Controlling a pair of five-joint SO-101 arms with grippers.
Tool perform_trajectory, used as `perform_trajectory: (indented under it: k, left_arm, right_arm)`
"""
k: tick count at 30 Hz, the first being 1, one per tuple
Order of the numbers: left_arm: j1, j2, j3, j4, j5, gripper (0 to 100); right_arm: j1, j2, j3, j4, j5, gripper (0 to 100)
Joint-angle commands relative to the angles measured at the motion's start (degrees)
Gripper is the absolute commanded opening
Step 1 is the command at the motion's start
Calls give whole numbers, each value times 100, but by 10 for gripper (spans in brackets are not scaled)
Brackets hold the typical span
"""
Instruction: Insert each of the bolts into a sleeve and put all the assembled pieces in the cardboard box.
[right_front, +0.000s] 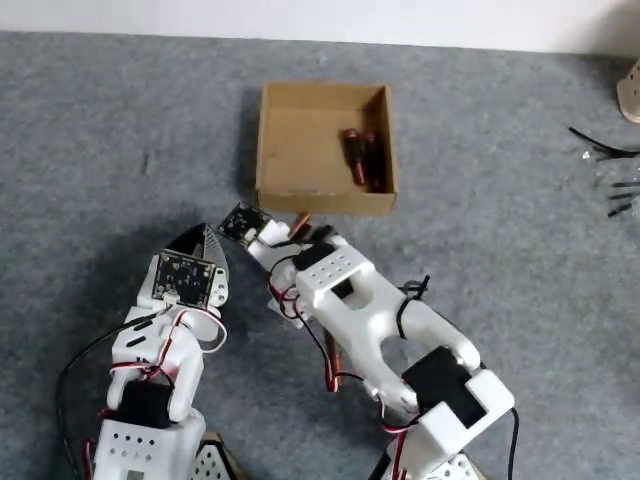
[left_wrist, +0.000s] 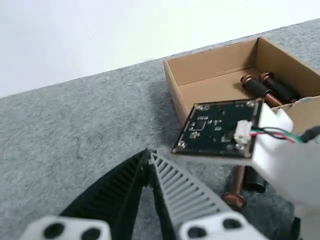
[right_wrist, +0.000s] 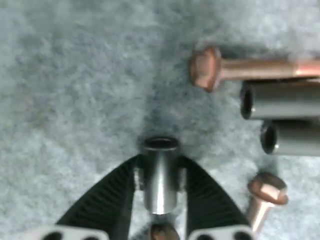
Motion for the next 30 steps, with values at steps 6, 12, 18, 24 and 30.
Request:
perform_trajectory:
  k: [6, 12, 18, 24, 30]
  left_arm:
    - [-48, -57, 110, -114, 26, 7]
    - [-40, -57, 110, -114, 26, 7]
    - [-31, -57, 110, -114, 26, 7]
    - [-22, -57, 92, -114, 26, 6]
    - [418, -4, -391, 229, 35, 6]
  right_arm:
    - [-22, -4, -40, 66, 62, 4]
    - [593, -1191, 4, 66, -211, 4]
    - [1446, -2958, 796, -180, -484, 4]
    - [1903, -4813, 2246, -840, -501, 4]
    - [2475, -6932, 3969, -1235, -501, 4]
